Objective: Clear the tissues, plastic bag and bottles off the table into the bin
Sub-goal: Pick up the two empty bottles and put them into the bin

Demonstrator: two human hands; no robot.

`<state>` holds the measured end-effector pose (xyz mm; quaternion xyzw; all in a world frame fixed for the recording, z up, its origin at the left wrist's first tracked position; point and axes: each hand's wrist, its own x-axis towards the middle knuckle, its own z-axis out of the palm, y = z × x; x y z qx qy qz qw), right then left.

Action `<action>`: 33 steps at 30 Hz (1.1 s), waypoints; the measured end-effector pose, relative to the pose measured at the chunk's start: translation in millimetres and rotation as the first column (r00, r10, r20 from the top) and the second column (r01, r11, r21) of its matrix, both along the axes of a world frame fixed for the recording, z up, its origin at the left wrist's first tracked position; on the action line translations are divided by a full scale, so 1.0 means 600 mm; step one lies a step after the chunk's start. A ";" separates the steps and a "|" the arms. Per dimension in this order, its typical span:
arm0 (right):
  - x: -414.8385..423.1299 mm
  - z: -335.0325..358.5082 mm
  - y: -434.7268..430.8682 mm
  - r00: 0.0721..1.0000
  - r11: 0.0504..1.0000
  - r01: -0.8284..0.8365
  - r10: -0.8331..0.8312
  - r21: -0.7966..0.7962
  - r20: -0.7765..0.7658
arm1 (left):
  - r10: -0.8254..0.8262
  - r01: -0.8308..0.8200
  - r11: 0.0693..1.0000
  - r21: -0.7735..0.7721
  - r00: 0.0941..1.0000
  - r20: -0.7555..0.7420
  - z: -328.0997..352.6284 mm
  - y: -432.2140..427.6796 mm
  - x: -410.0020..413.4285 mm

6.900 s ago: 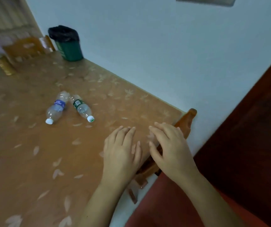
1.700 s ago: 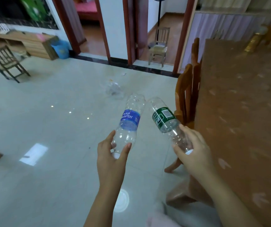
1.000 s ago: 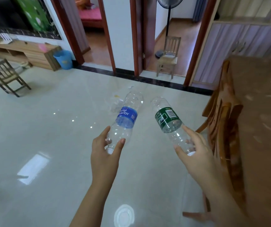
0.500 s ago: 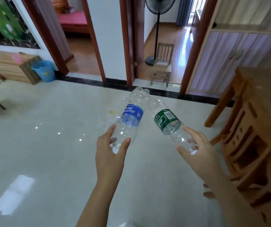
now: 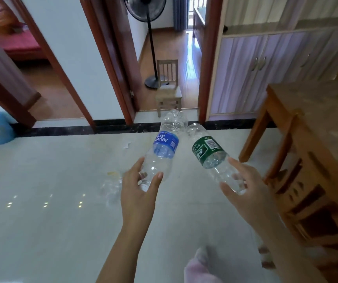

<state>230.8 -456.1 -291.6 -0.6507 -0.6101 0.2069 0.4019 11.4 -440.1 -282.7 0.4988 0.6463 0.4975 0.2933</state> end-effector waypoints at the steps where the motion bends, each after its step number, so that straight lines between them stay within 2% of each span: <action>1: 0.015 0.005 0.031 1.000 1.000 0.018 -0.018 -0.001 -0.012 | -0.021 0.021 1.000 -0.002 1.000 -0.015 0.006 0.039 0.015; 5: 0.064 0.030 0.153 0.998 0.998 0.058 -0.059 -0.011 -0.023 | -0.081 0.082 0.997 0.011 0.995 -0.065 0.036 0.186 0.069; 10: 0.090 0.046 0.297 0.997 0.997 0.076 -0.075 0.009 -0.026 | -0.103 0.103 0.994 0.022 0.995 -0.004 0.038 0.323 0.100; 21: 0.024 0.045 0.648 0.993 0.985 0.120 -0.122 -0.125 -0.008 | -0.158 0.157 0.987 0.022 0.987 0.039 0.012 0.693 0.054; 28: 0.020 0.069 0.844 0.972 0.964 0.234 -0.233 -0.123 0.020 | -0.267 0.267 0.964 0.020 0.964 0.020 0.029 0.918 0.050; 33: 0.078 0.052 0.929 0.941 0.935 0.327 -0.336 -0.136 -0.044 | -0.369 0.368 0.929 0.024 0.929 0.020 0.016 1.037 0.117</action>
